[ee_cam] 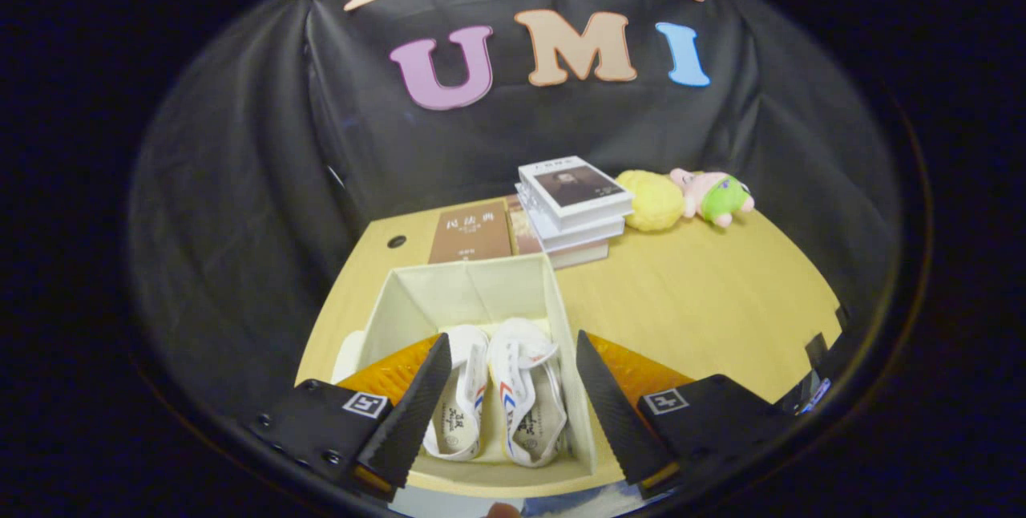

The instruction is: Open the storage box then place both shoes into the box .Put the left shoe in first, then the right shoe, with the right side of both shoes facing outward in a uniform manner.

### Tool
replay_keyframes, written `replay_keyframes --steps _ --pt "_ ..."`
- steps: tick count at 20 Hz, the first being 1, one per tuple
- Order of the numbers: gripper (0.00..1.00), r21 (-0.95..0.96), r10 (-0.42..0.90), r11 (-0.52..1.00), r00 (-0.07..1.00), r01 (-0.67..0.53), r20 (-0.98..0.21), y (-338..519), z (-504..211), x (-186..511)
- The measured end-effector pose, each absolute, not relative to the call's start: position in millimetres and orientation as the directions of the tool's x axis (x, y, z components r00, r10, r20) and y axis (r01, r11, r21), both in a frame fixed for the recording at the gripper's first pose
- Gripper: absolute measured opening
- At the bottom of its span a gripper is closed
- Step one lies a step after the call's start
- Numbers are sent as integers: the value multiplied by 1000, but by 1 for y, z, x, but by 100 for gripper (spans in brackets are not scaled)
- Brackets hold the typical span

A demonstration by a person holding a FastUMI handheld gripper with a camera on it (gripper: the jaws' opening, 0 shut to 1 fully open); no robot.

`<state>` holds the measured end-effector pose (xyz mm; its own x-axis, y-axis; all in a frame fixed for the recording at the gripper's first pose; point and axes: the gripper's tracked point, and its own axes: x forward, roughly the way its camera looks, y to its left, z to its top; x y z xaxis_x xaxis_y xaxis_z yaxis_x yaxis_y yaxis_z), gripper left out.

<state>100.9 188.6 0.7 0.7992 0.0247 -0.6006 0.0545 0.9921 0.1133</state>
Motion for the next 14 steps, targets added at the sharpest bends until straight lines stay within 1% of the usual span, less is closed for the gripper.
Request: replay_keyframes --steps 2,4,8,12,14 --pt "99 109 23 993 852 40 -523 166 12 107" --pt "99 67 -13 997 896 48 -445 133 20 111" --pt "99 -10 -69 998 944 70 -323 70 20 113" --pt "99 -57 -74 996 982 65 -176 23 30 106" --pt "99 -60 -66 997 987 58 -144 11 30 101"
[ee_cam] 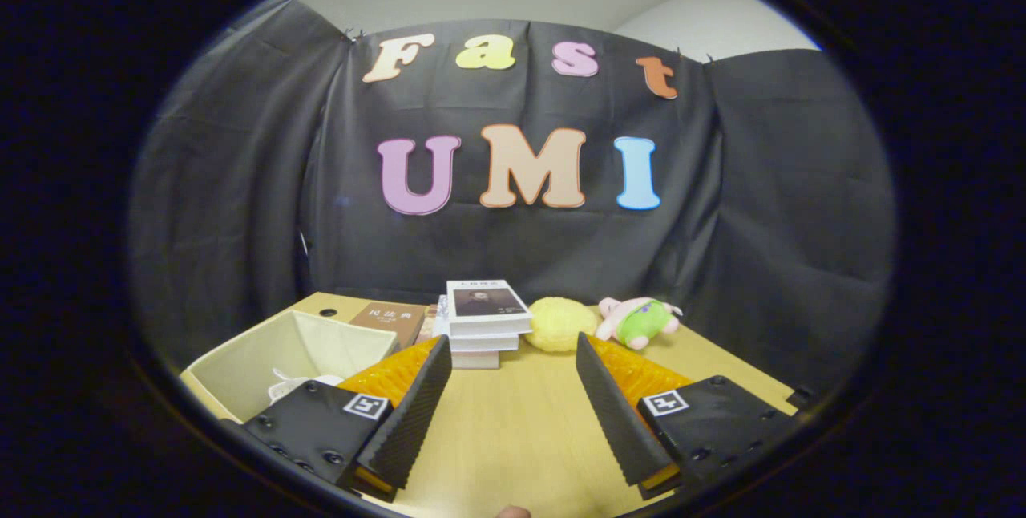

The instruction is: Open the storage box then place both shoes into the box .Put the left shoe in first, then the right shoe, with the right side of both shoes facing outward in a uniform manner.

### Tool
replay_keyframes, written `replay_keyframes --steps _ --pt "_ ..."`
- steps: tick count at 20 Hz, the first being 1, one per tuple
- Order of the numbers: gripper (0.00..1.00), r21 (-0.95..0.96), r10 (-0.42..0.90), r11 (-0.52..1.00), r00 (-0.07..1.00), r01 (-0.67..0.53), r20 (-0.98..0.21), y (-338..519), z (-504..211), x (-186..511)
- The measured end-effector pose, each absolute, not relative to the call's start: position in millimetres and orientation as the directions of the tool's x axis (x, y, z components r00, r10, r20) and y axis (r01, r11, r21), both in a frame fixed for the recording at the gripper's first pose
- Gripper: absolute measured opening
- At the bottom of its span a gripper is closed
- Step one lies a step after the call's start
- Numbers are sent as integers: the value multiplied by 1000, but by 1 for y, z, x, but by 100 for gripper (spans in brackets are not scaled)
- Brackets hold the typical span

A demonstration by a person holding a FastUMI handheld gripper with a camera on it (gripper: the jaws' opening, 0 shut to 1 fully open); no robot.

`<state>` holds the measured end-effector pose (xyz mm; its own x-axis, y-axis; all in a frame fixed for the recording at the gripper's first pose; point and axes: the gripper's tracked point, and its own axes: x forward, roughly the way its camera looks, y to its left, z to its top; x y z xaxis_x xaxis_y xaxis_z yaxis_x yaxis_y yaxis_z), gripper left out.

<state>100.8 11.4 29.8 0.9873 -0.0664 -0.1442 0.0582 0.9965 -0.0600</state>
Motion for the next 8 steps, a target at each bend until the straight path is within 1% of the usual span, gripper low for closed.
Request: replay_keyframes --steps 5,8 --pt "99 -3 22 1000 996 -23 -86 7 16 81" --pt "99 -8 35 999 997 -36 -70 2 8 68"
